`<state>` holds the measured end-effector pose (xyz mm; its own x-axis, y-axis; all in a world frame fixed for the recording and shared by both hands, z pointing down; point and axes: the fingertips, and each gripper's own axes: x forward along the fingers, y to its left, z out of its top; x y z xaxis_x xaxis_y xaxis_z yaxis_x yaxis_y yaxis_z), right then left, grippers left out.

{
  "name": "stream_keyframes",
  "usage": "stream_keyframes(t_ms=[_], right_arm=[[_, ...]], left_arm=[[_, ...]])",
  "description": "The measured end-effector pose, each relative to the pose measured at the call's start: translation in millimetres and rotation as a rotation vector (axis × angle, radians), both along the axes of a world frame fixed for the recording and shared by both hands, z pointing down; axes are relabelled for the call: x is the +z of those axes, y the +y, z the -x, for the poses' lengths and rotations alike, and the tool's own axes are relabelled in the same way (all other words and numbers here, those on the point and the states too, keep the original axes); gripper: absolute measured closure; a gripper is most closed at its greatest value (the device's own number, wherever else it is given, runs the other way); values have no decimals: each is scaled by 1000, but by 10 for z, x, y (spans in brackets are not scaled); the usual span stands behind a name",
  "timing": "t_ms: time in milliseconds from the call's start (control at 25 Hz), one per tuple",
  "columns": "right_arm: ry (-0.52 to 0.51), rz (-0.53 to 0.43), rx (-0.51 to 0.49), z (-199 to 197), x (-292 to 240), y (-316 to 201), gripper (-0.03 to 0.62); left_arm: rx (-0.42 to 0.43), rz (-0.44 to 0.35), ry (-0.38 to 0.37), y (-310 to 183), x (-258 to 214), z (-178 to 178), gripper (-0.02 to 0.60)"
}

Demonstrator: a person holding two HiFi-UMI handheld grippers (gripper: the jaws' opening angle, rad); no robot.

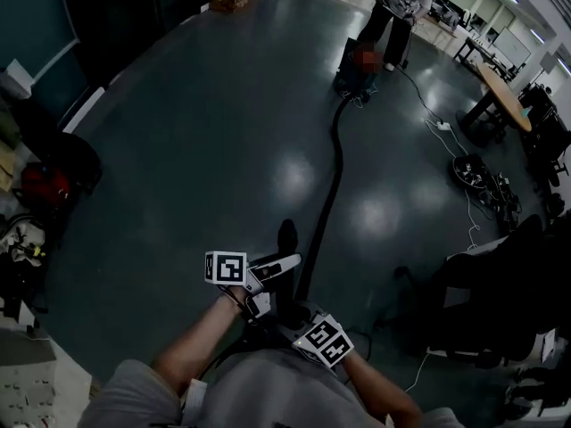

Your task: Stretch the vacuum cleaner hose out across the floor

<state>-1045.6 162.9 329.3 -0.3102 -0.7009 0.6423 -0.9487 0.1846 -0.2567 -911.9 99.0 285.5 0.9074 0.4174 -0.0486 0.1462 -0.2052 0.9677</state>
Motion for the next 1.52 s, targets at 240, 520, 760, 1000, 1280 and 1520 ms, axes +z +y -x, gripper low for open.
stream_keyframes(t_ms=[240,520,760,1000,1280,1520], right_arm=[[-63,-20,-309,636,29,98,436],[9,-84,-510,921,101,219,430],[-42,-78,-537,1163,98,69,406],[-2,-51,-483,1159,83,59,388],[-8,-39,-365,985,-98,14,381],[102,-17,-163,251,-40,-321,381]], left_arm=[[31,-125,118,283,-344,477,316],[47,-269,96,597,-544,948,373],[64,-298,85,451,-663,1331,382],[145,-334,100,396,-615,1602,389],[274,-392,140,300,-526,1750,396],[363,-464,131,99,-444,1904,397]])
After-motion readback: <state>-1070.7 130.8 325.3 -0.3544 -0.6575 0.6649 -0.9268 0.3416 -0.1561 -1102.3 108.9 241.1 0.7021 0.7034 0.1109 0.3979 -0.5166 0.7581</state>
